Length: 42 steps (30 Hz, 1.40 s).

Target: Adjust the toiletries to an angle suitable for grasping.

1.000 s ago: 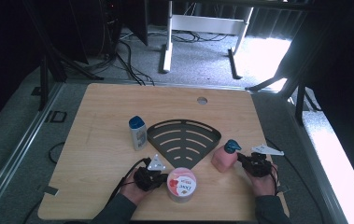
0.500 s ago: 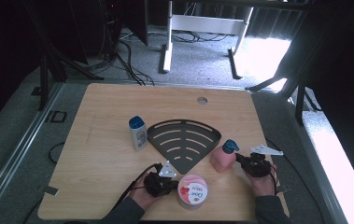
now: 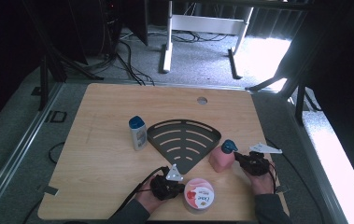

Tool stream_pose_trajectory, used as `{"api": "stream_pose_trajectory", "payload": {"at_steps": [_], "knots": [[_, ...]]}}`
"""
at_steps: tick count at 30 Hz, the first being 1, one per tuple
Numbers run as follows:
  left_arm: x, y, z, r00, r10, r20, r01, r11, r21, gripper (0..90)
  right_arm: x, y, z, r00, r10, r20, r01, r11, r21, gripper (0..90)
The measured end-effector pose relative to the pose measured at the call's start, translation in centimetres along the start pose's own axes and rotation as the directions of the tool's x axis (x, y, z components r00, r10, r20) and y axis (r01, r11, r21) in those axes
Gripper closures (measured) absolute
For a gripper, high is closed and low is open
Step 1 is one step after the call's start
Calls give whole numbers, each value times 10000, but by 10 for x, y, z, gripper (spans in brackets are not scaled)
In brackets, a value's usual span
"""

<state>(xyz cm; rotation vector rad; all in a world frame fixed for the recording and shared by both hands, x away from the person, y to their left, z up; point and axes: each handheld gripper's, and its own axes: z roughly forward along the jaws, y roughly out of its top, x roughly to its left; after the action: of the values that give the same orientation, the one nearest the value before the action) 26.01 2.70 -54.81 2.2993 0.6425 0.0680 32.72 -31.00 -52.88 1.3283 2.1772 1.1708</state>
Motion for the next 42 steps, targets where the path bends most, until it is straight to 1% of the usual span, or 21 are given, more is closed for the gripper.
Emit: {"api": "stream_pose_trajectory", "payload": {"at_steps": [4, 7, 8, 12, 16, 18, 19, 21, 23, 24, 25, 30, 31, 32, 36, 37, 42], "knots": [[1, -2, -13, 9999, -7, -106, 5, 9998, -198, 863, 0, 0, 0, 10000, -8, -40, 8, 10000, 0, 899], [0, -5, -20, 9999, 23, -123, -26, 9997, -239, 885, 1, 0, -1, 10000, -53, -48, 53, 10000, -2, 900], [-2, -7, -22, 9999, 24, -101, -26, 9996, -268, 889, 1, 0, -1, 10000, -52, -48, 52, 10000, -3, 899], [-7, -12, -30, 9999, 139, -12, -139, 9998, -118, 896, 1, -1, -2, 10000, -37, -74, 37, 10000, -14, 899], [-14, -17, -35, 9998, 211, 72, -209, 9996, -208, 896, 1, -1, -2, 10000, -24, -75, 24, 10000, -22, 899], [-15, -18, -35, 9998, 212, 66, -210, 9996, -189, 896, 1, -1, -2, 10000, -30, -76, 30, 10000, -17, 899], [-16, -19, -33, 9998, 154, 150, -151, 9997, -183, 896, 1, -1, -2, 10000, -27, -78, 27, 10000, -20, 899], [-18, -19, -30, 9995, 204, 233, -200, 9997, -166, 895, 1, -1, -2, 10000, -46, -69, 46, 10000, -18, 899], [-20, -18, -29, 9983, 398, 423, -393, 9992, -114, 894, 1, -1, -3, 10000, -40, -83, 40, 10000, -27, 898], [-20, -18, -29, 9983, 398, 423, -393, 9992, -114, 895, 1, -1, -3, 10000, -40, -83, 40, 10000, -27, 898], [-23, -18, -27, 9973, 489, 539, -483, 9988, -117, 895, 1, -1, -3, 9999, -25, -99, 25, 10000, -32, 898], [-27, -15, -25, 9951, 663, 733, -650, 9977, -189, 895, 1, -1, -3, 9999, -28, -104, 28, 10000, -31, 899], [-28, -15, -24, 9949, 706, 719, -697, 9974, -156, 895, 1, -1, -3, 9999, -37, -104, 37, 10000, -27, 899], [-28, -14, -23, 9953, 660, 708, -652, 9978, -144, 894, 1, -1, -3, 9999, -40, -101, 40, 10000, -27, 899], [-26, -13, -22, 9954, 686, 664, -679, 9976, -120, 893, 1, -1, -3, 9999, -58, -97, 58, 10000, -29, 899], [-26, -12, -20, 9958, 652, 643, -644, 9978, -140, 893, 1, -1, -3, 9999, -56, -97, 56, 10000, -30, 899], [-26, -6, -17, 9952, 730, 651, -722, 9973, -150, 893, 1, -1, -2, 9999, -63, -96, 62, 10000, -32, 899]]}}
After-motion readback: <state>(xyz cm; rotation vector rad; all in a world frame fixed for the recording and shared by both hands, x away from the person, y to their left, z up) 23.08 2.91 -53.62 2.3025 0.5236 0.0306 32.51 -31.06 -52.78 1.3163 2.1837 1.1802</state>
